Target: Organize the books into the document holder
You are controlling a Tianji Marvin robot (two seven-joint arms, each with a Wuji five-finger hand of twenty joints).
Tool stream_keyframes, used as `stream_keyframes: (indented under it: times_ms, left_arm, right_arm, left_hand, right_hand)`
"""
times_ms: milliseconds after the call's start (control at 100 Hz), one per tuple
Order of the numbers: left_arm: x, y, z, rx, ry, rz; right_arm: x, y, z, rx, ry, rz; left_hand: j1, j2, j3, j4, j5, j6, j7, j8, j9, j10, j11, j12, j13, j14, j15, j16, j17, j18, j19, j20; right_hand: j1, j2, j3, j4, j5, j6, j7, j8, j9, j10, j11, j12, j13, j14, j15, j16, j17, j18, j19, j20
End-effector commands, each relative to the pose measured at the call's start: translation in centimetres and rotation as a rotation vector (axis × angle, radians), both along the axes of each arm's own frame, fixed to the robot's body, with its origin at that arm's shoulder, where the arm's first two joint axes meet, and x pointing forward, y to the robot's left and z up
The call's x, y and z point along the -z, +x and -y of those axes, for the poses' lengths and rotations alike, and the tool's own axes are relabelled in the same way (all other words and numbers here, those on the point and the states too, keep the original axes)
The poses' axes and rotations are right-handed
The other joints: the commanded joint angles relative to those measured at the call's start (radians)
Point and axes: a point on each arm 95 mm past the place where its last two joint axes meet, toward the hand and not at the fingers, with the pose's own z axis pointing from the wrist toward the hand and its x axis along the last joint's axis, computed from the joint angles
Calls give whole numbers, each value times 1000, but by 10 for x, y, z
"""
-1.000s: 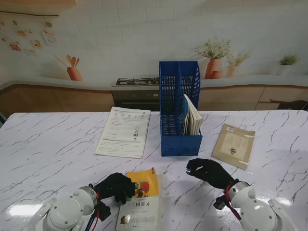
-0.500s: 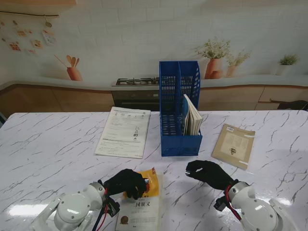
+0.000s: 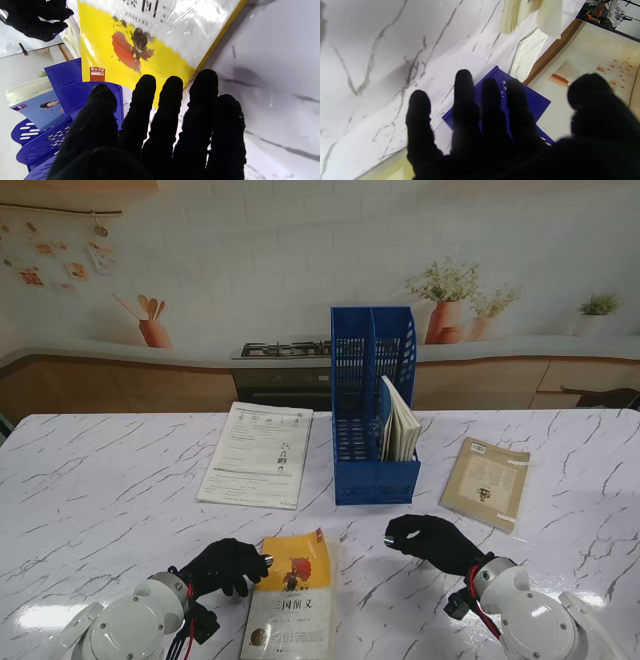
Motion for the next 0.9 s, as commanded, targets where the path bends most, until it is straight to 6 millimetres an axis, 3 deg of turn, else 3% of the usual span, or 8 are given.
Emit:
stream_keyframes:
  times_ms: [0,220,240,320,820,870,880,890]
  left_arm:
    - [9,-3,4,25,-26,-25]
    - [17,6,19,71,-96,-89]
    - [18,7,21,72,-103,-93]
    - [20,10,30,82,-132,-108]
    - [22,28,64,177,-243,-92]
    - [22,29,67,180,-259,-95]
    - [22,29,68,181,-262,-96]
    - [22,29,69,181,-264,-97]
  right_arm:
    - [2,-3,-5,-9,10,-7]
    - [2,-2,-2,-6,6,-14]
    - [2,-2,-1,-7,6,-14]
    - [4,-3,0,-10,6,-18]
    - [14,-5,0,-32,18,-58]
    - [14,-5,0,-32,16,-59]
    - [14,-5,0,-32,16,-59]
    - [14,-5,0,-31,16,-59]
  left_hand:
    - [11,45,-32,28,39,35,-1,13,32,40,9,-23,49,29,27,-21,55,7,25,-4]
    - [20,53,-27,29,82,89,-3,14,75,90,28,-35,112,51,61,-39,163,20,47,-31]
    - [22,53,-26,28,88,97,-4,14,79,97,34,-46,120,53,77,-71,179,23,67,-82]
    - [24,55,-23,28,100,112,-4,12,90,112,37,-47,141,59,84,-77,224,29,70,-100]
    - [27,62,-16,29,99,111,-11,8,82,118,33,-46,125,74,83,-73,205,36,75,-116]
    - [28,62,-15,29,104,113,-9,9,87,107,36,-45,135,63,87,-73,212,41,77,-118]
    - [28,63,-14,29,104,112,-8,9,91,86,39,-44,143,41,89,-73,215,40,77,-118]
    - [27,62,-15,29,105,114,-8,9,89,108,38,-44,140,61,86,-75,217,40,78,-119]
  right_hand:
    - [13,17,-5,31,10,-37,3,0,11,-20,3,-6,11,-29,-16,4,-4,-35,9,-7]
    - [24,23,-21,32,10,-33,2,-1,8,-16,7,-6,8,-29,-10,6,-2,-35,12,-7]
    - [24,24,-22,32,11,-33,2,-1,8,-17,7,-6,8,-28,-10,6,-1,-35,12,-7]
    - [26,24,-27,33,12,-36,3,-1,9,-18,8,-6,8,-28,-9,6,-1,-35,13,-7]
    - [17,14,-24,35,21,-52,12,3,25,-25,3,-8,22,-30,-14,2,-2,-30,13,-9]
    - [16,14,-21,35,21,-50,12,3,25,-25,2,-8,21,-28,-15,1,-2,-31,13,-9]
    - [15,14,-20,35,20,-50,12,3,24,-24,2,-8,21,-28,-15,1,-2,-31,13,-9]
    - [16,14,-19,35,20,-51,12,3,25,-24,2,-8,21,-28,-15,1,-3,-31,13,-9]
